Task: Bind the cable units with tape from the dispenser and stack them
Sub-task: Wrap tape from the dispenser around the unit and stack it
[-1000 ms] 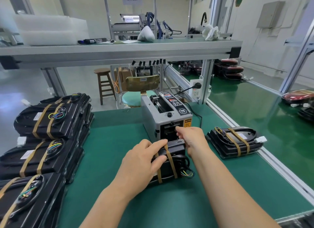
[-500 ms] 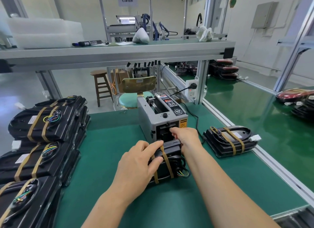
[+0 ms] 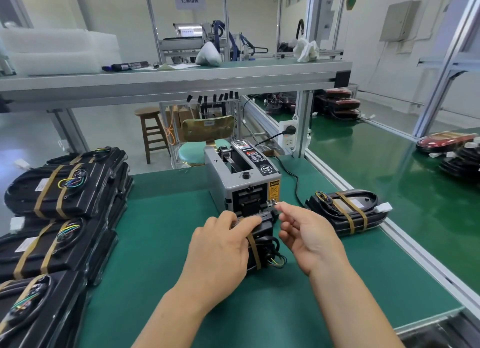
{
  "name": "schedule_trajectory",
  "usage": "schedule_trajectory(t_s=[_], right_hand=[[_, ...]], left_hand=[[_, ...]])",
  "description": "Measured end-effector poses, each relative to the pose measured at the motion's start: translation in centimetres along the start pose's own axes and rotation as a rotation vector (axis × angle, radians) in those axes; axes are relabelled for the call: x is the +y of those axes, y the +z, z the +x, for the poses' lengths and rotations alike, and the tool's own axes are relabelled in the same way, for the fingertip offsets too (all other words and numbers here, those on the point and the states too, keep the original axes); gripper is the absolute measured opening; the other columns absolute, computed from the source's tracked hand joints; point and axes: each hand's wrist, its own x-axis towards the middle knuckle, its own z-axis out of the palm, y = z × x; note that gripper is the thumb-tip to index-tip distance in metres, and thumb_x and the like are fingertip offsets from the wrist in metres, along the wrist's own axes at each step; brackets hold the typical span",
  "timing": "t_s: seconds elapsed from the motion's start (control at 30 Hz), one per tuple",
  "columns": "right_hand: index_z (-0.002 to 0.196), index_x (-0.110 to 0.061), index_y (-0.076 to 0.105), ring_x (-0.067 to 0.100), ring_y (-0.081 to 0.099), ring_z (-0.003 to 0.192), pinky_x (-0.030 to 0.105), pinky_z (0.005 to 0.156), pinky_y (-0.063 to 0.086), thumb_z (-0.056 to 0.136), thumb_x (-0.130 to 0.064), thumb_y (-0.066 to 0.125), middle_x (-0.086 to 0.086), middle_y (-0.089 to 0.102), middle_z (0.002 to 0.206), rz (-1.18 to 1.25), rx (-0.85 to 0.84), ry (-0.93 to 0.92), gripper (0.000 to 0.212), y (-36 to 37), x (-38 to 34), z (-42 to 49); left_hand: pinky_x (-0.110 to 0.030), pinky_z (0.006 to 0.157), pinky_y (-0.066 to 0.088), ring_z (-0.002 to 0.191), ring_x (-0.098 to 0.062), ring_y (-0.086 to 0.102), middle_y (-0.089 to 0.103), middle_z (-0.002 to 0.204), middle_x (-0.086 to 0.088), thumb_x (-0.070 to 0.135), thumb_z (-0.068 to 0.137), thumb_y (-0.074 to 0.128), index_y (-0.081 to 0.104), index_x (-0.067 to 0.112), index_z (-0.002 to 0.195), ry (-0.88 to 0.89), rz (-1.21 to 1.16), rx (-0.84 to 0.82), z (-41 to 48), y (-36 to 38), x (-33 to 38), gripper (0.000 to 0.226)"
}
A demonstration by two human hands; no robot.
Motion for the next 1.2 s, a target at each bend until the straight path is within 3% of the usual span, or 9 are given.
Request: schedule_trajectory(t_s=[0.37,0.67,1.03,1.2], right_hand=[[0.079,-0.007,0.072,0.004,0.048,0.046,0.017,0.046,0.048,0.086,-0.005,0.070,-0.002,0.059,0.058,-0.092,-0.001,-0.054,0.007,0.5,1.5,-1.0],[0.070,-0.011,0.071,0.004,0.047,0.044,0.017,0.045,0.047,0.086,-0.005,0.069,-0.003,0.059,0.056,-0.107,0.005,-0.084,0.017,0.5,1.7,-0.9],[0.073,-0.009,0.070,0.003,0.048,0.045,0.017,0.047,0.047,0.086,-0.006,0.070,-0.003,0.058,0.057,-0.138,0.009,-0.107,0.014,0.2,1.9,-0.7],[0.071,-0.011,0.070,0.005,0.052,0.048,0.019,0.051,0.049,0.087,-0.008,0.069,-0.003,0.062,0.056,-0.238,0.029,-0.226,0.015,-0.2,2.4,-0.4]], left_hand=[[-0.039,0.082,0.045,0.095,-0.019,0.050,0.054,0.114,0.013,0.022,0.094,0.052,0.052,0.040,0.132,-0.024,-0.058,0.010,-0.3,-0.2,-0.1,0.042],[-0.035,0.085,0.045,0.100,-0.012,0.048,0.051,0.116,0.020,0.024,0.095,0.050,0.041,0.047,0.138,-0.022,-0.091,0.003,-0.5,-0.3,-0.2,0.049],[-0.033,0.087,0.042,0.101,-0.014,0.043,0.046,0.121,0.018,0.029,0.098,0.043,0.034,0.058,0.139,-0.017,-0.020,-0.028,-0.1,-0.2,-0.1,0.051],[-0.033,0.089,0.042,0.102,-0.013,0.042,0.045,0.122,0.017,0.029,0.099,0.042,0.034,0.056,0.140,-0.013,-0.024,-0.042,0.1,-0.1,-0.1,0.050]])
